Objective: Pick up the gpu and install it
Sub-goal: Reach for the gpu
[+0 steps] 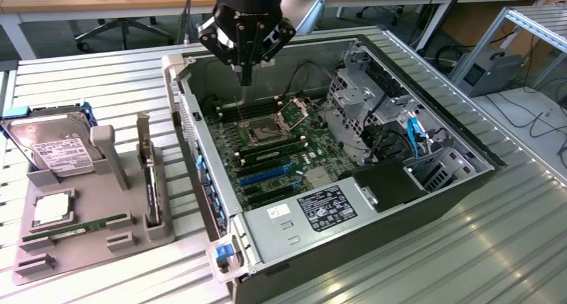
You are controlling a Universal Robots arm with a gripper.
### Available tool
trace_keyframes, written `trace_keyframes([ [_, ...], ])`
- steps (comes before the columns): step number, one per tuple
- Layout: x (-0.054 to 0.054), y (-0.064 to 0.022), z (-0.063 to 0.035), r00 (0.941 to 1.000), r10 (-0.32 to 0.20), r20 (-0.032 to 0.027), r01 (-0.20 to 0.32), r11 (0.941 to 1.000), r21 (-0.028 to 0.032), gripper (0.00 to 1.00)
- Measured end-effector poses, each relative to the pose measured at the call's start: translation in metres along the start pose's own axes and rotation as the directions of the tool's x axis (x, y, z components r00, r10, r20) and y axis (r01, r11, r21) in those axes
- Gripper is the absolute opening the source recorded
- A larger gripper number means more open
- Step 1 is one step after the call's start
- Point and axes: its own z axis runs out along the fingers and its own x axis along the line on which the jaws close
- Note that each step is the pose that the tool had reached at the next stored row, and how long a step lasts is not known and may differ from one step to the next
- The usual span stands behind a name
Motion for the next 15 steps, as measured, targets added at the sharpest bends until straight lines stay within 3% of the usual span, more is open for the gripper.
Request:
trace_keyframes([
  [15,0.0042,-0.0003,-0.0001,1.0000,0.000,0.0000,0.000,1.0000,0.0000,0.11],
])
